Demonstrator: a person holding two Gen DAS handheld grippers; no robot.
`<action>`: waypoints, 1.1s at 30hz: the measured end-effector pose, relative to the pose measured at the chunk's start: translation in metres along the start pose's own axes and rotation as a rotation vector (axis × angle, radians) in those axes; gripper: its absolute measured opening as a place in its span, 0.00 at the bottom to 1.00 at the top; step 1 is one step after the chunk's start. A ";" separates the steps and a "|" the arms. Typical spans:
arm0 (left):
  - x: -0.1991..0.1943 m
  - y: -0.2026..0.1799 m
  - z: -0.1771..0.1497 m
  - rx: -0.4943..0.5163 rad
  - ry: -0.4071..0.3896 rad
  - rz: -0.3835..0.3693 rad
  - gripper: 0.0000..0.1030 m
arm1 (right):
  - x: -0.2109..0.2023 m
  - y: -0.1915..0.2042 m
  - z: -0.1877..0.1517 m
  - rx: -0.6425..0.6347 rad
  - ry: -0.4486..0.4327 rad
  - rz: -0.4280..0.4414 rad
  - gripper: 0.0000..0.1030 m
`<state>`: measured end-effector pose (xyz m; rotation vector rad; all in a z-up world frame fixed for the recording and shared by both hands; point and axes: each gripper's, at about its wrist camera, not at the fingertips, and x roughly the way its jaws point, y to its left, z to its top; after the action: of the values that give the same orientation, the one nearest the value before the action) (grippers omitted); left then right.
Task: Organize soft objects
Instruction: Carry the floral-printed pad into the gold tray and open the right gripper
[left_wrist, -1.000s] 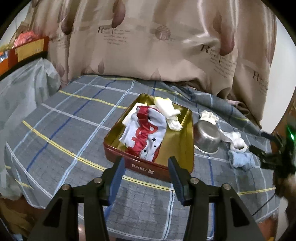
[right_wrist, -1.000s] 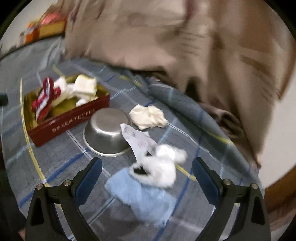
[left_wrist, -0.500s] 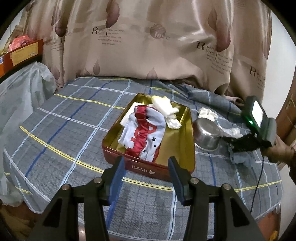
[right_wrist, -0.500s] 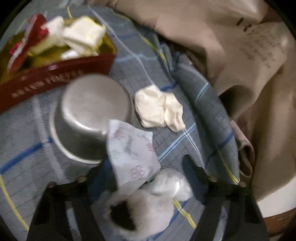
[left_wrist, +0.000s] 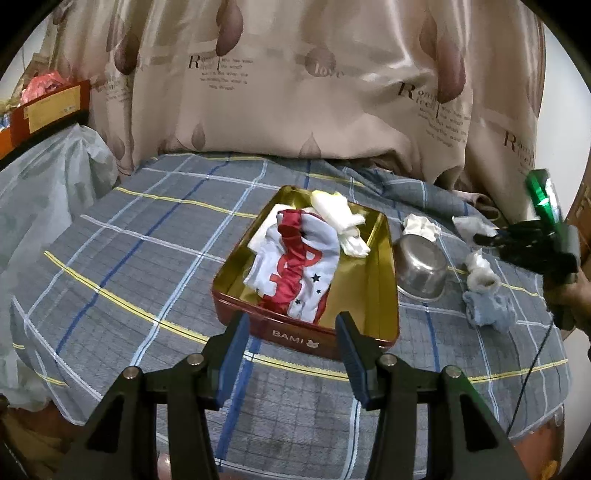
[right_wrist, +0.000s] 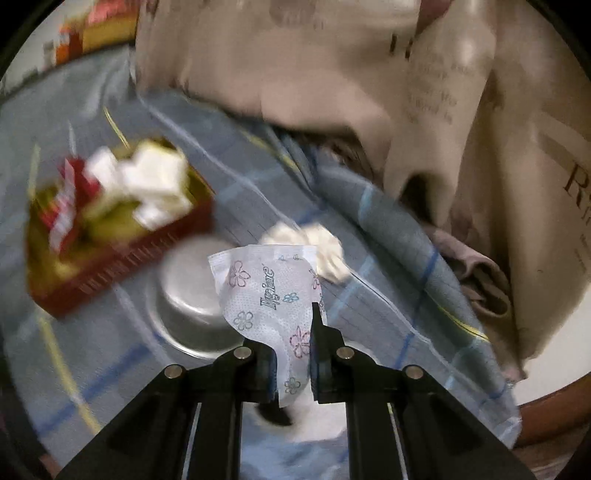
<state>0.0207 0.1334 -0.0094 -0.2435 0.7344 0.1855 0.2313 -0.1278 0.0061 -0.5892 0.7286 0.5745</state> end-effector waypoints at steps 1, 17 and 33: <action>-0.001 0.000 0.000 0.000 -0.003 0.004 0.48 | -0.009 0.008 0.005 0.017 -0.029 0.033 0.11; -0.010 0.001 0.001 0.059 -0.061 0.081 0.48 | 0.060 0.115 0.070 0.208 -0.033 0.316 0.11; -0.004 0.007 0.000 0.052 -0.043 0.073 0.48 | 0.082 0.151 0.072 0.158 0.000 0.290 0.17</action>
<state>0.0160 0.1395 -0.0071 -0.1632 0.7047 0.2399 0.2130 0.0475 -0.0552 -0.3386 0.8576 0.7768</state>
